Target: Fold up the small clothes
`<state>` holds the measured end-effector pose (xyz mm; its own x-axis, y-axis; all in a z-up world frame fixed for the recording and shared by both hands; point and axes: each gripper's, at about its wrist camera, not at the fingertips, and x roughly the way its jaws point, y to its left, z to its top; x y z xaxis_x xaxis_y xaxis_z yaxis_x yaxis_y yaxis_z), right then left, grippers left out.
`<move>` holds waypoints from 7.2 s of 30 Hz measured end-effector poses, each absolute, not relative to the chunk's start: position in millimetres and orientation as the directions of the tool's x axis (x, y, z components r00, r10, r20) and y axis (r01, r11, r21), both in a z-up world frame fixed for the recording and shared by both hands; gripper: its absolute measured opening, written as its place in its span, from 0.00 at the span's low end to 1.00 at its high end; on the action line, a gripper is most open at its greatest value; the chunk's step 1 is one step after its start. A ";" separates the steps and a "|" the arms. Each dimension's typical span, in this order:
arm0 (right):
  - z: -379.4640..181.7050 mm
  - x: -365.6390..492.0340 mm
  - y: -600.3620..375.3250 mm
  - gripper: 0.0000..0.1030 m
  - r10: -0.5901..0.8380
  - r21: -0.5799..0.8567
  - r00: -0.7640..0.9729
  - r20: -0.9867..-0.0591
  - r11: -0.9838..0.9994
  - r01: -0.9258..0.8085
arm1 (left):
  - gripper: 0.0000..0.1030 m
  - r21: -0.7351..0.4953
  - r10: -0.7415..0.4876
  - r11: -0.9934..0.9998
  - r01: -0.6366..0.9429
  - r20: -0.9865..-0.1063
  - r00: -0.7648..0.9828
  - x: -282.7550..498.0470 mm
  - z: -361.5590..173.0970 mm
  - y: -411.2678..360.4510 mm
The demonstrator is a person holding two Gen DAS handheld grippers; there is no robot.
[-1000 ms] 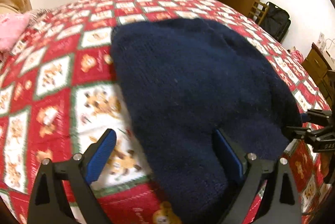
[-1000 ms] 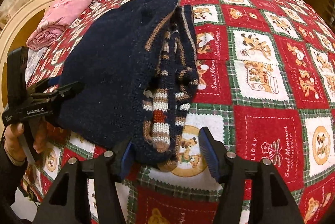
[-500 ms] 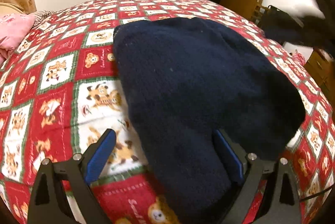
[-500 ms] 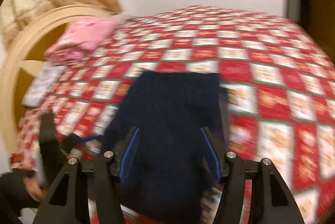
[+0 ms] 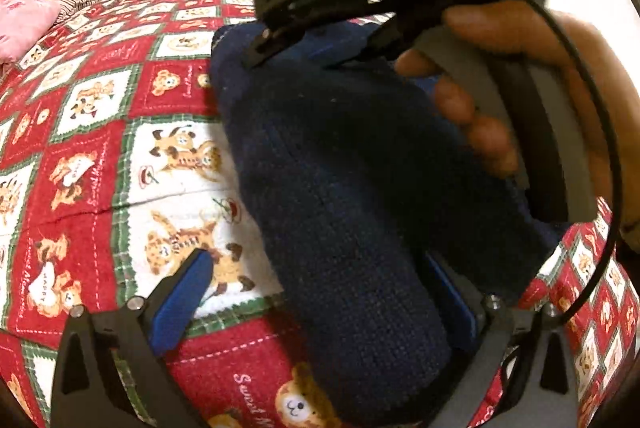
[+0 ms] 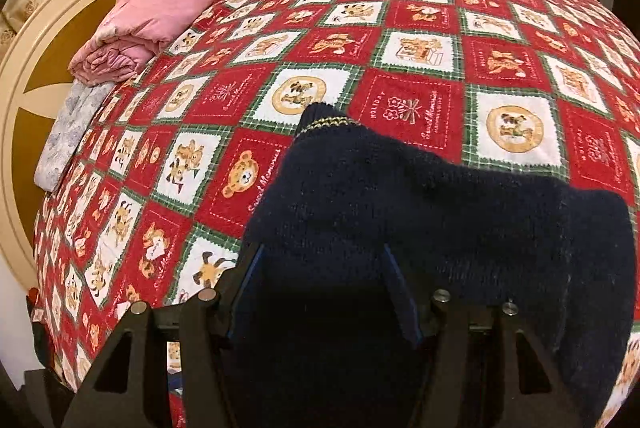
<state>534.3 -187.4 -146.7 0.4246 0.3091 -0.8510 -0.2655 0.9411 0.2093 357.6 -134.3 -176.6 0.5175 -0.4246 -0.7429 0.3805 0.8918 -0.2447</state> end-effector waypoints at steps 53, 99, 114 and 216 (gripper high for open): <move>-158.6 398.6 -402.0 0.74 0.411 0.524 0.619 -0.669 0.851 0.001 | 1.00 -0.347 -0.421 0.907 0.239 -0.733 0.535 438.3 -164.5 -120.0; -161.6 409.2 -361.9 0.31 0.424 0.531 0.675 -0.604 0.846 -0.057 | 0.34 -0.123 -0.358 0.916 0.382 -0.682 0.638 418.7 -134.9 -160.7; -103.9 353.6 -264.1 0.29 0.589 0.600 0.633 -0.503 0.765 -0.234 | 0.33 -0.160 -0.343 0.937 0.310 -0.580 0.739 327.6 -57.1 -57.6; 0.6 88.3 25.4 0.60 0.496 0.015 0.743 -0.449 0.836 -0.548 | 0.99 -0.146 0.174 0.956 -0.256 -0.420 0.891 49.5 -21.3 177.0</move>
